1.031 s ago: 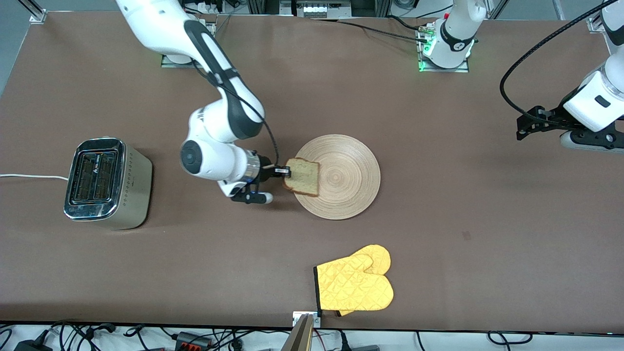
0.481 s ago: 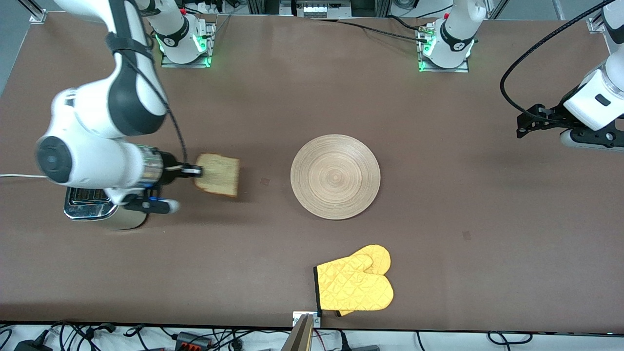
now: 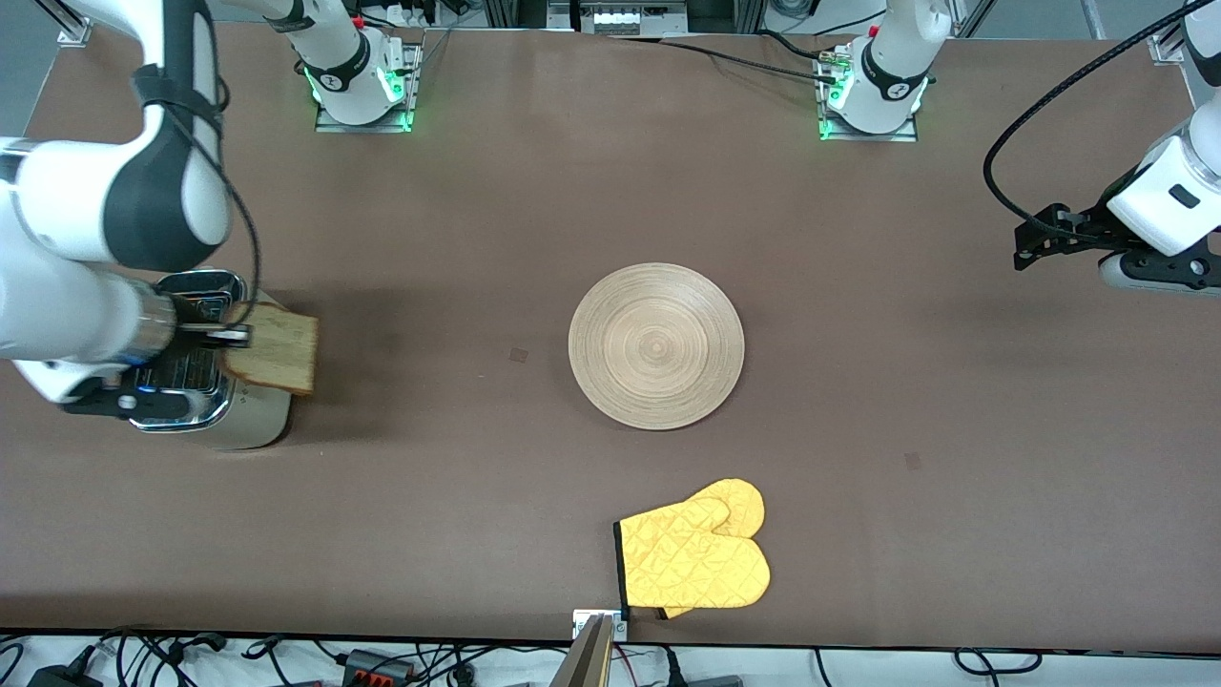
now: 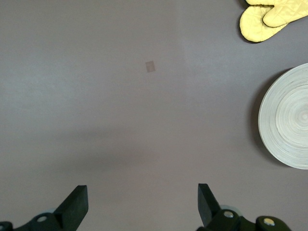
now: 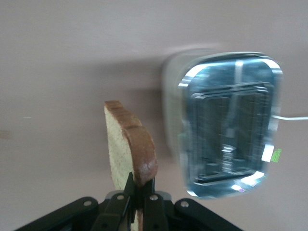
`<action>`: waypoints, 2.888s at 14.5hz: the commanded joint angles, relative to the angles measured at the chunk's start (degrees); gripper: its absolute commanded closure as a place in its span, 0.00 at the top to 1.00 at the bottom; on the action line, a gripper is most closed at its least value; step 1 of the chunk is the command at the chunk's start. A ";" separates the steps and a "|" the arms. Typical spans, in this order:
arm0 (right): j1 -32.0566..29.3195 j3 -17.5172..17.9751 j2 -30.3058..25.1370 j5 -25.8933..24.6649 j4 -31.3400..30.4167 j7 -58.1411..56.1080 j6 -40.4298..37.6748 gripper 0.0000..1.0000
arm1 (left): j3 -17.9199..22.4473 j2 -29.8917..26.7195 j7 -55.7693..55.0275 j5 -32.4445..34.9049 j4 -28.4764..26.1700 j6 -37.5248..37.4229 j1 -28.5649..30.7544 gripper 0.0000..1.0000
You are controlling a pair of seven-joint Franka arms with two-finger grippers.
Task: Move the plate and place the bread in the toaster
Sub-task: 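Lower the bread into the toaster slot with the right gripper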
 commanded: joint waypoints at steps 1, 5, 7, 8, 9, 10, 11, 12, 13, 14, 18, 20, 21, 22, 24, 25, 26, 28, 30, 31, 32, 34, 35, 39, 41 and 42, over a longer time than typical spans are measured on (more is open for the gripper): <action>1.36 -1.13 -2.00 -10.06 0.51 -3.16 -1.46 0.00 | -0.08 -0.67 0.67 0.85 0.27 -1.04 0.27 1.00; -0.57 -1.39 -1.83 -13.87 -0.81 -4.84 -0.84 0.00 | -0.17 -0.68 0.67 0.85 0.27 -1.31 0.18 1.00; -0.66 -1.30 -1.66 -16.07 -2.30 -4.84 -0.93 0.00 | -0.17 -0.68 0.67 0.85 0.27 -1.40 0.27 1.00; -0.75 -1.30 -1.48 -16.17 -3.17 -4.84 -0.93 0.00 | -0.17 -0.68 0.67 0.85 0.27 -1.40 0.18 1.00; -1.01 -1.30 -1.39 -16.08 -3.97 -4.75 -0.50 0.00 | -0.17 -0.68 0.67 0.85 0.27 -1.40 0.18 1.00; -1.45 -1.21 -1.05 -15.90 -4.06 -4.75 0.12 0.00 | -0.17 -0.68 0.67 0.85 0.27 -1.40 0.18 1.00; -1.45 -1.12 -0.78 -15.73 -4.06 -4.75 0.38 0.00 | -0.17 -0.68 0.58 0.85 0.35 -1.40 0.18 1.00; -1.36 -1.12 -0.26 -15.55 -4.06 -4.75 1.34 0.00 | -0.17 -0.68 0.66 0.85 0.36 -1.40 0.18 1.00; -1.54 -1.12 -0.16 -15.55 -4.06 -5.01 2.57 0.00 | -0.17 -0.68 0.67 0.85 0.36 -1.31 0.18 1.00; -1.54 -1.12 -0.16 -15.46 -4.06 -5.10 2.85 0.00 | -0.17 -0.68 0.67 0.85 0.36 -1.40 0.18 1.00; -1.54 -1.04 -0.16 -14.77 -4.15 -5.10 3.11 0.00 | -0.26 -0.68 0.67 0.85 0.36 -1.40 0.18 1.00; -1.63 -1.04 0.27 -13.71 -5.03 -5.10 3.72 0.00 | -0.26 -0.68 0.67 0.85 0.36 -1.40 0.18 1.00; -1.71 -1.04 0.28 -13.62 -5.20 -5.10 4.16 0.00 | -0.26 -0.68 0.58 0.85 0.36 -1.40 0.18 1.00; -1.71 -1.04 0.28 -13.62 -5.20 -5.10 4.25 0.00 | -0.26 -0.68 0.58 0.85 0.36 -1.40 0.18 1.00; -1.71 -1.04 0.63 -13.44 -5.29 -5.10 4.34 0.00 | -0.26 -0.68 0.67 0.85 0.36 -1.40 0.18 1.00; -1.71 -1.04 0.63 -13.18 -5.47 -5.10 4.43 0.00 | -0.26 -0.68 0.67 0.85 0.36 -1.40 0.18 1.00; -1.97 -1.04 0.71 -13.18 -5.73 -5.10 5.21 0.00 | -0.26 -0.68 0.67 0.85 0.36 -1.40 0.18 1.00; -1.98 -1.04 0.72 -13.18 -6.43 -5.63 6.62 0.00 | -0.26 -0.68 0.58 0.85 0.36 -1.40 0.09 1.00; -1.98 -1.04 0.72 -13.18 -7.40 -5.81 8.03 0.00 | -0.26 -0.68 0.58 0.85 0.44 -1.31 -0.08 1.00; -1.98 -1.04 0.63 -13.09 -8.01 -5.81 8.56 0.00 | -0.26 -0.68 0.66 0.85 0.44 -1.40 -0.08 1.00; -1.98 -1.04 0.72 -12.92 -8.54 -5.81 9.17 0.00 | -0.26 -0.68 0.58 0.85 0.44 -1.31 -0.17 1.00; -1.89 -1.04 0.63 -11.60 -9.24 -5.81 9.18 0.00 | -0.26 -0.68 0.58 0.85 0.44 -1.40 -0.17 1.00; -1.72 -1.04 0.63 -11.51 -9.68 -5.81 9.18 0.00 | -0.26 -0.68 0.58 0.85 0.44 -1.40 -0.17 1.00; -1.19 -1.04 0.37 -11.51 -10.65 -5.89 8.47 0.00 | -0.26 -0.68 0.58 0.85 0.44 -1.40 -0.26 1.00; -1.01 -1.04 -0.16 -11.51 -11.35 -6.51 8.21 0.00 | -0.26 -0.68 0.58 0.85 0.44 -1.40 -0.26 1.00; -1.01 -1.04 -0.60 -11.51 -11.79 -7.21 7.95 0.00 | -0.26 -0.68 0.58 0.85 0.44 -1.40 -0.26 1.00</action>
